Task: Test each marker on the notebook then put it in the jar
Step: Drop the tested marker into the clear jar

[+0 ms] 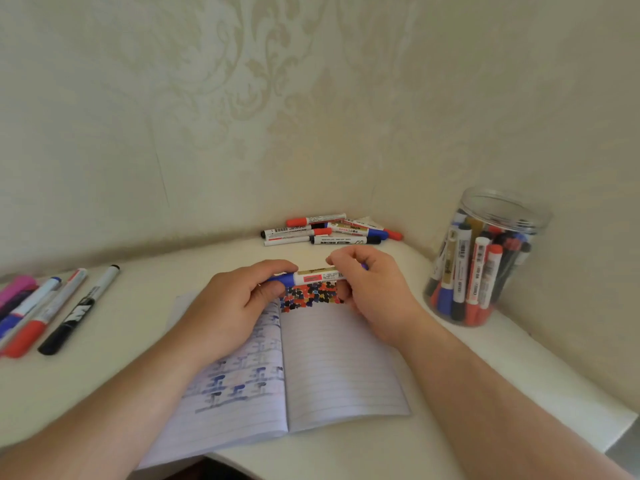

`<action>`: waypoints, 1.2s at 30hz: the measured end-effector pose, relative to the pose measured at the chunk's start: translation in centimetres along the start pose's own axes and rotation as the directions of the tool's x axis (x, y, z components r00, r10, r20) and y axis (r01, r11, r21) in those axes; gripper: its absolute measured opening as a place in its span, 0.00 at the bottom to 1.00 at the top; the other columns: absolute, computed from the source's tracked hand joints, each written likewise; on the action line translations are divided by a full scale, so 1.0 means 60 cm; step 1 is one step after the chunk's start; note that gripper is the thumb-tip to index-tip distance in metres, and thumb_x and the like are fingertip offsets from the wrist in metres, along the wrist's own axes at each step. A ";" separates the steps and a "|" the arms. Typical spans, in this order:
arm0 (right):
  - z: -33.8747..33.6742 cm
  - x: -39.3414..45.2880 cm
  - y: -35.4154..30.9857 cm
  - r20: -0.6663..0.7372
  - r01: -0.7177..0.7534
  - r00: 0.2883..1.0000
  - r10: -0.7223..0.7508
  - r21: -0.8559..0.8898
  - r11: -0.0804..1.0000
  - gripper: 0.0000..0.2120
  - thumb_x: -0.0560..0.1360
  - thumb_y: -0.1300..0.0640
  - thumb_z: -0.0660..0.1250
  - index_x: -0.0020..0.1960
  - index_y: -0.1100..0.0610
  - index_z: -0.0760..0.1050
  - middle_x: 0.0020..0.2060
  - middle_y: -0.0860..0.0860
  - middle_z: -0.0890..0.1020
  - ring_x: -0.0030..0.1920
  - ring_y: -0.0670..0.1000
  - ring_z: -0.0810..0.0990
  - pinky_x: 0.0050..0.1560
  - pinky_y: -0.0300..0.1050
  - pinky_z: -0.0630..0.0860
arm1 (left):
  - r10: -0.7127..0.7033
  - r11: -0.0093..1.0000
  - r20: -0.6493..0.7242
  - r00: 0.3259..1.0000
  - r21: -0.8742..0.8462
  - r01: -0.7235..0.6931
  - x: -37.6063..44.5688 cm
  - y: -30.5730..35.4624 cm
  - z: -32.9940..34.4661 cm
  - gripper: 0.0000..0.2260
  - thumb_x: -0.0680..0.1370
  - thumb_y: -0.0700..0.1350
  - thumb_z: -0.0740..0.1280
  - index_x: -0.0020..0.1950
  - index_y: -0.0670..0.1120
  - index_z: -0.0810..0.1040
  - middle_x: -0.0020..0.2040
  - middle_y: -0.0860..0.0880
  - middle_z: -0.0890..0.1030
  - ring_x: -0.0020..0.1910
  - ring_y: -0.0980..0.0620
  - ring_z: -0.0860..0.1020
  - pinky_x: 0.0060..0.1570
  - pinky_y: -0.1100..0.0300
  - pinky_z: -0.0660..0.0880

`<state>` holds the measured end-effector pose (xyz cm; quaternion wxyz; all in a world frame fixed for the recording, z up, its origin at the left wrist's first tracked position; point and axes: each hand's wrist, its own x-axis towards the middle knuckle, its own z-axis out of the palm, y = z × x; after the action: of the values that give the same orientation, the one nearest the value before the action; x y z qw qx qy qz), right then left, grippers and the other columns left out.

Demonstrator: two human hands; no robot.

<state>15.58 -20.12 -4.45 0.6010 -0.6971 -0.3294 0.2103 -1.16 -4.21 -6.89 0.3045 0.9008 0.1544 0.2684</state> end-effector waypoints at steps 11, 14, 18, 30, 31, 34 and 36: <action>0.017 -0.003 0.004 0.124 0.206 0.977 -0.174 -0.334 0.920 0.17 0.86 0.44 0.59 0.43 0.51 0.74 0.32 0.45 0.75 0.33 0.43 0.70 0.35 0.39 0.68 | -0.061 0.994 -0.036 0.997 -0.094 0.058 0.010 -0.009 -0.001 0.16 0.85 0.41 0.64 0.58 0.63 0.80 0.43 0.69 0.82 0.45 0.69 0.79 0.47 0.78 0.67; 0.024 -0.007 0.011 0.143 0.188 0.979 -0.148 -0.323 0.927 0.17 0.86 0.43 0.59 0.43 0.51 0.74 0.31 0.44 0.76 0.31 0.40 0.71 0.34 0.36 0.69 | -0.057 0.993 -0.066 0.996 -0.111 0.050 0.004 -0.008 -0.003 0.18 0.85 0.40 0.64 0.55 0.67 0.79 0.44 0.64 0.82 0.45 0.67 0.79 0.47 0.78 0.67; 0.025 -0.010 0.010 0.148 0.172 0.980 -0.132 -0.303 0.937 0.14 0.86 0.44 0.60 0.45 0.49 0.77 0.32 0.39 0.78 0.33 0.38 0.74 0.36 0.34 0.70 | -0.047 0.996 -0.062 0.997 -0.082 0.042 0.007 -0.006 -0.004 0.19 0.85 0.41 0.64 0.54 0.69 0.78 0.45 0.68 0.83 0.48 0.69 0.79 0.49 0.78 0.68; -0.055 -0.063 -0.135 -0.227 0.375 0.898 -0.377 -0.055 0.925 0.21 0.77 0.61 0.76 0.55 0.42 0.67 0.46 0.52 0.86 0.43 0.55 0.86 0.44 0.53 0.83 | 0.031 0.954 0.172 0.985 0.289 -0.081 0.009 -0.007 -0.001 0.28 0.71 0.73 0.56 0.67 0.66 0.77 0.58 0.67 0.79 0.56 0.56 0.70 0.59 0.59 0.67; -0.080 -0.071 -0.157 -0.286 0.419 0.864 -0.414 -0.046 0.907 0.20 0.77 0.62 0.76 0.54 0.44 0.67 0.47 0.53 0.86 0.44 0.57 0.87 0.46 0.54 0.84 | 0.035 0.946 0.188 0.982 0.310 -0.093 0.009 -0.008 0.000 0.27 0.71 0.72 0.55 0.66 0.67 0.77 0.59 0.68 0.78 0.57 0.56 0.69 0.60 0.60 0.66; -0.163 -0.088 -0.214 -0.461 0.516 0.730 -0.505 -0.113 0.849 0.18 0.76 0.61 0.75 0.53 0.46 0.68 0.50 0.56 0.83 0.42 0.59 0.88 0.49 0.58 0.86 | 0.044 0.941 0.222 0.974 0.319 -0.115 0.011 -0.012 0.002 0.23 0.72 0.65 0.52 0.62 0.71 0.77 0.60 0.70 0.77 0.57 0.56 0.68 0.62 0.63 0.64; -0.216 -0.092 -0.235 -0.525 0.518 0.643 -0.558 -0.239 0.821 0.17 0.76 0.58 0.75 0.52 0.44 0.68 0.49 0.51 0.82 0.41 0.57 0.87 0.49 0.59 0.85 | 0.029 0.952 0.220 0.975 0.290 -0.093 0.013 -0.013 0.004 0.21 0.73 0.59 0.53 0.60 0.72 0.77 0.59 0.71 0.76 0.57 0.56 0.67 0.60 0.70 0.61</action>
<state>17.77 -32.28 11.23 0.6826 -0.6169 -0.3317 -0.2086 -0.47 -3.35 -7.22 0.1712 0.9643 0.1315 0.1534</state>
